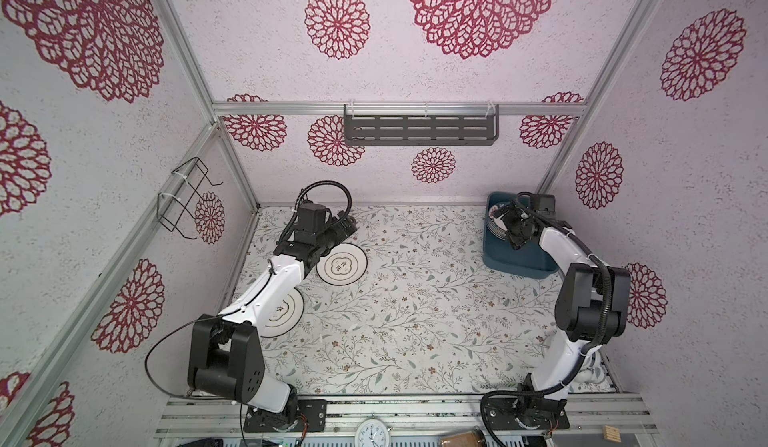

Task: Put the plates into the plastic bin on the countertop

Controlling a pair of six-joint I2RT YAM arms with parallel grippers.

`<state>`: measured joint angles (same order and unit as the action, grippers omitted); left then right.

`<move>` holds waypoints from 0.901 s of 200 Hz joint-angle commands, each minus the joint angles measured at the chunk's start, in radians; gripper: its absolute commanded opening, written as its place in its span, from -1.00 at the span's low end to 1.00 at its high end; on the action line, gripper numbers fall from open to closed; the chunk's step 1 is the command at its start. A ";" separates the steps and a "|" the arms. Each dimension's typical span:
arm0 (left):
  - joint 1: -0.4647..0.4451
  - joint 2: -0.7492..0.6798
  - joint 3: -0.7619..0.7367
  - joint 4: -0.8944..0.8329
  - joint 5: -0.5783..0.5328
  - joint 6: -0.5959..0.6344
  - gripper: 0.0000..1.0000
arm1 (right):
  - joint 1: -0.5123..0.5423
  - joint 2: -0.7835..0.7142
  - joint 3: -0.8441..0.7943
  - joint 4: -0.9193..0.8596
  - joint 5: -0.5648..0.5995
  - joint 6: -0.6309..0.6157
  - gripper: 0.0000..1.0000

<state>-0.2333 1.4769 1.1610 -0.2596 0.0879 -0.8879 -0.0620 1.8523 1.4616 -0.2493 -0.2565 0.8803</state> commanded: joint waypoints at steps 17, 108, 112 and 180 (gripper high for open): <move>0.047 -0.141 -0.086 -0.126 -0.052 0.060 0.94 | 0.175 -0.055 0.002 0.064 0.048 -0.085 0.98; 0.226 -0.299 -0.311 -0.175 0.033 0.072 0.94 | 0.548 0.201 0.152 0.205 -0.077 -0.085 0.96; 0.232 -0.296 -0.317 -0.172 0.039 0.072 0.94 | 0.559 0.218 0.163 0.211 -0.086 -0.086 0.96; 0.303 -0.152 -0.317 -0.102 0.107 0.103 0.94 | 0.697 0.449 0.344 0.186 -0.136 -0.058 0.83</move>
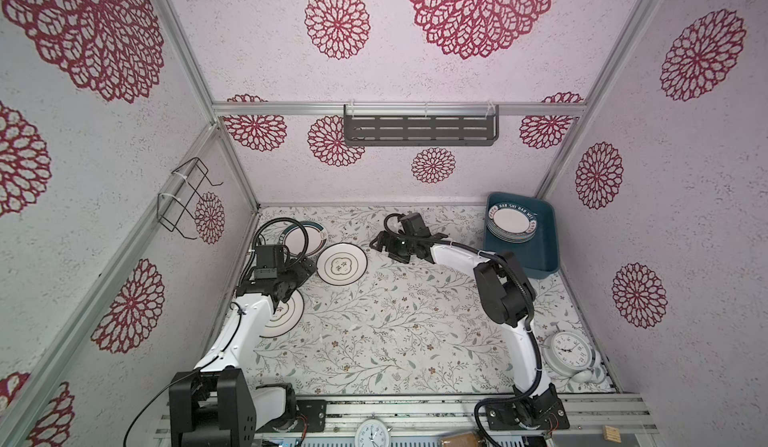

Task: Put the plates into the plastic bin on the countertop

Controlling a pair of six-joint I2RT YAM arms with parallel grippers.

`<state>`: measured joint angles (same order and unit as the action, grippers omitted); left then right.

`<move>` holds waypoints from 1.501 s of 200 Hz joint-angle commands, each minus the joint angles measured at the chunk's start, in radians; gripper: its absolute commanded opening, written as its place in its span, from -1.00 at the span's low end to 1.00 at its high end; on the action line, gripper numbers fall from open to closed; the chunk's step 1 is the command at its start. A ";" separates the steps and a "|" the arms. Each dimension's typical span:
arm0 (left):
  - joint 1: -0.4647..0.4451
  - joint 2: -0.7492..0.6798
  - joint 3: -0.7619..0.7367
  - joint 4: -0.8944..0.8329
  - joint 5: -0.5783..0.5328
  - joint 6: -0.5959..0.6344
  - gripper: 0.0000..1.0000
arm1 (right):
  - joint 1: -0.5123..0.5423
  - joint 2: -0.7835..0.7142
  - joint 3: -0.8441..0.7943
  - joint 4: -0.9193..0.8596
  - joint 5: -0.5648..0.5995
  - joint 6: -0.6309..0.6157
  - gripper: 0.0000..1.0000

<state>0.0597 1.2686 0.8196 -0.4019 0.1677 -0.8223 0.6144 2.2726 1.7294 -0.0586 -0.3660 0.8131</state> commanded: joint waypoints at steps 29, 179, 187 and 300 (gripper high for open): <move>0.018 0.133 0.042 0.062 0.030 0.052 0.94 | 0.041 0.090 0.116 -0.005 -0.040 0.053 0.73; 0.026 0.449 0.172 0.137 0.156 0.042 0.94 | 0.077 0.285 0.273 -0.066 -0.092 0.163 -0.18; 0.026 0.449 0.176 0.139 0.162 0.037 0.94 | 0.077 0.283 0.273 -0.077 -0.087 0.161 -0.31; 0.025 0.246 0.165 0.055 0.114 0.045 0.94 | 0.068 0.222 0.276 -0.165 -0.064 0.102 -1.00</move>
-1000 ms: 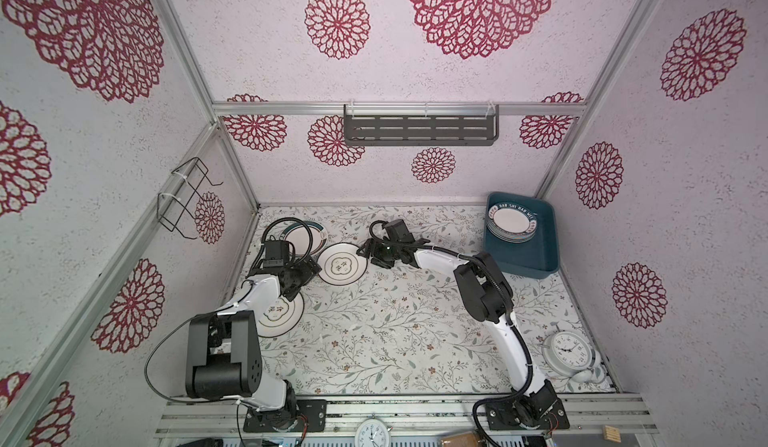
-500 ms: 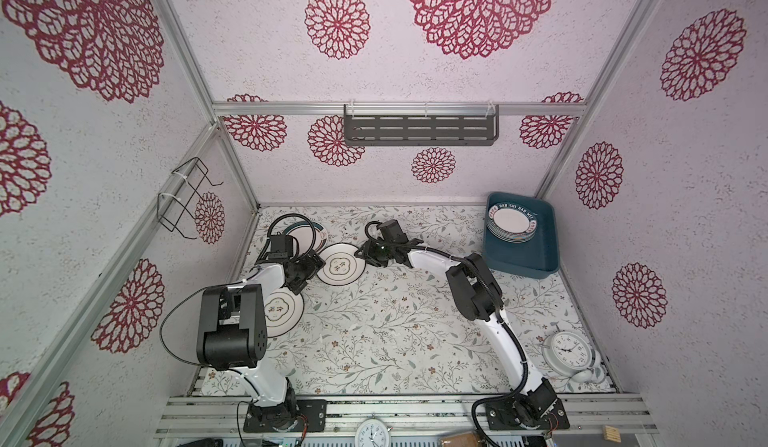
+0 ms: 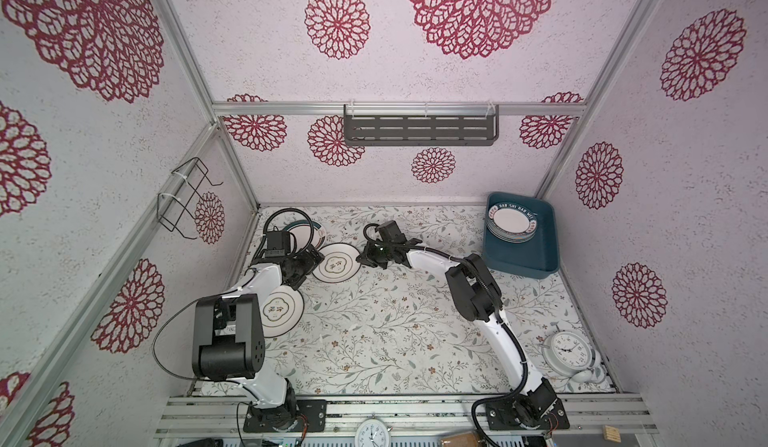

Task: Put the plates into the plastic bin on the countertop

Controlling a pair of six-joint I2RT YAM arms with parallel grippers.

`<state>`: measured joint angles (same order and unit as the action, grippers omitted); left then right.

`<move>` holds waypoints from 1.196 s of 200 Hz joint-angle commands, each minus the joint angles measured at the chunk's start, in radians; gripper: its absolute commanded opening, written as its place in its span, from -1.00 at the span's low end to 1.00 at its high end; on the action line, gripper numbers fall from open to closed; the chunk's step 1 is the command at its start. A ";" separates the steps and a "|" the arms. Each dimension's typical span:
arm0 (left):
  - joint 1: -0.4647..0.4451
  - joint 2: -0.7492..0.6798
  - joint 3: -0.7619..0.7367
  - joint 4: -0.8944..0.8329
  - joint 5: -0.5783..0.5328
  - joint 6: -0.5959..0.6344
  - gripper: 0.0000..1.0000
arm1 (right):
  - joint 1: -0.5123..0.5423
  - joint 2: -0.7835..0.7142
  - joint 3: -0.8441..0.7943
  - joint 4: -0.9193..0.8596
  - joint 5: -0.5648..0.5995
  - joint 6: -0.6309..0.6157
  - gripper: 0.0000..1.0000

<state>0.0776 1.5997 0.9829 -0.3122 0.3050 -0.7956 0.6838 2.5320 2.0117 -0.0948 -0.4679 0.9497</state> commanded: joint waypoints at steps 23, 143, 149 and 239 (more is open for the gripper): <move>0.007 -0.165 0.002 -0.072 -0.040 0.030 0.94 | -0.010 -0.091 -0.022 -0.149 0.047 -0.067 -1.00; -0.213 -0.356 0.001 -0.139 -0.120 0.015 0.94 | -0.134 -0.534 -0.436 -0.008 0.098 -0.088 -1.00; -0.229 -0.344 0.011 -0.134 -0.126 0.016 0.94 | -0.143 -0.549 -0.456 -0.002 0.100 -0.086 -1.00; -0.453 -0.076 0.269 -0.055 -0.127 0.088 0.94 | -0.320 -0.769 -0.681 0.129 0.072 -0.018 -1.00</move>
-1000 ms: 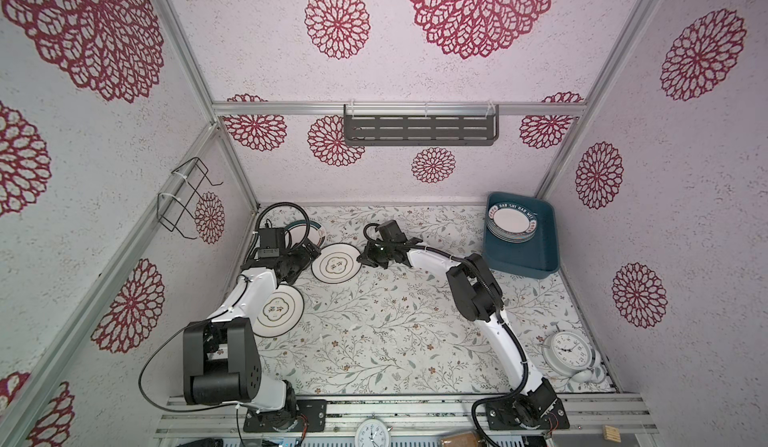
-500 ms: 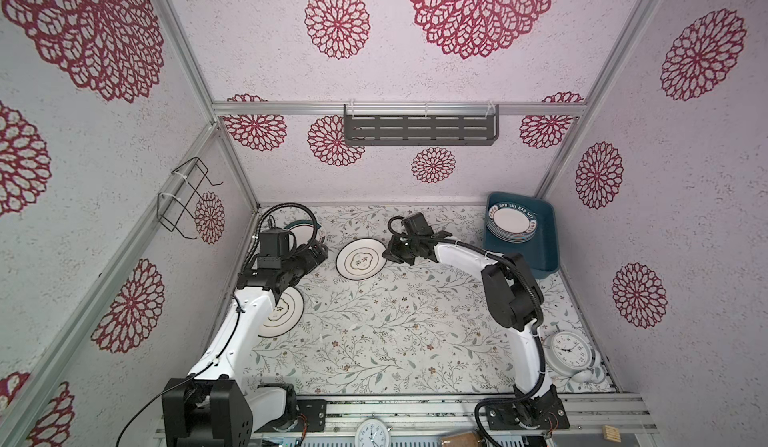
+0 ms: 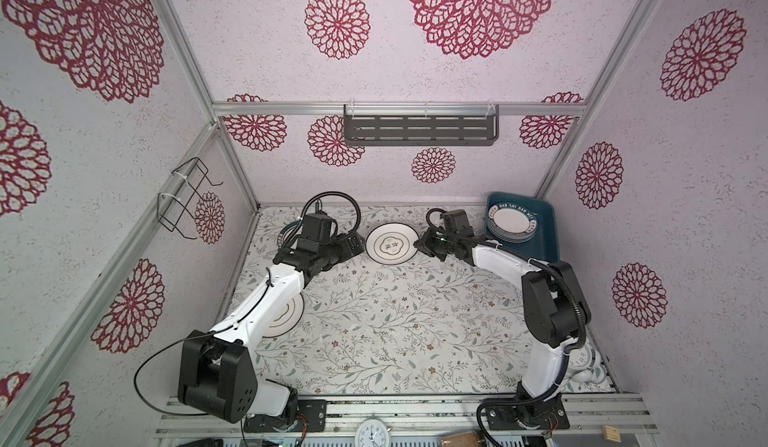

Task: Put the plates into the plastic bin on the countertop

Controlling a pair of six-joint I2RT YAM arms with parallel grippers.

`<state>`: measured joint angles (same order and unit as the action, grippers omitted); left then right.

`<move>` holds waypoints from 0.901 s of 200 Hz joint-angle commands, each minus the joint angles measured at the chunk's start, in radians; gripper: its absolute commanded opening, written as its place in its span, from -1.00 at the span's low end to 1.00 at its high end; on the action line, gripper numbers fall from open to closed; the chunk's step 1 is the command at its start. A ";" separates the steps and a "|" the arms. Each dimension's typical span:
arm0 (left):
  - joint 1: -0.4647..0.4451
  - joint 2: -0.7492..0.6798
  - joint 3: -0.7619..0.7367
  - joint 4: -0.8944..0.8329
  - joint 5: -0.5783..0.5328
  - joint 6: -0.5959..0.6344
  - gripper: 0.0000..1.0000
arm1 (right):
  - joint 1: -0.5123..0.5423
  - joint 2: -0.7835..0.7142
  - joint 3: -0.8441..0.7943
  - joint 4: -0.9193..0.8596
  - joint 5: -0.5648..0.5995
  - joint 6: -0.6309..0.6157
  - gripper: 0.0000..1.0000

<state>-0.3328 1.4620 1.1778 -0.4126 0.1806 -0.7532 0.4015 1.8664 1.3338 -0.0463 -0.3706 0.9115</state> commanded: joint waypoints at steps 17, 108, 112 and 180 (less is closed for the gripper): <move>-0.076 0.123 0.143 0.048 0.003 0.068 0.94 | -0.075 -0.141 -0.028 0.075 -0.025 0.013 -1.00; -0.161 0.476 0.561 0.042 0.095 0.126 0.94 | -0.312 -0.187 0.052 -0.044 -0.056 -0.086 -1.00; -0.163 0.489 0.580 0.041 0.102 0.125 0.94 | -0.324 -0.181 0.061 -0.053 -0.058 -0.092 -1.00; -0.186 0.702 0.822 0.087 0.121 0.124 0.94 | -0.497 -0.067 0.201 -0.073 -0.072 -0.096 -1.00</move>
<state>-0.5095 2.1338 1.9343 -0.3702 0.2932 -0.6472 -0.0490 1.7695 1.4723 -0.1329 -0.4198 0.8299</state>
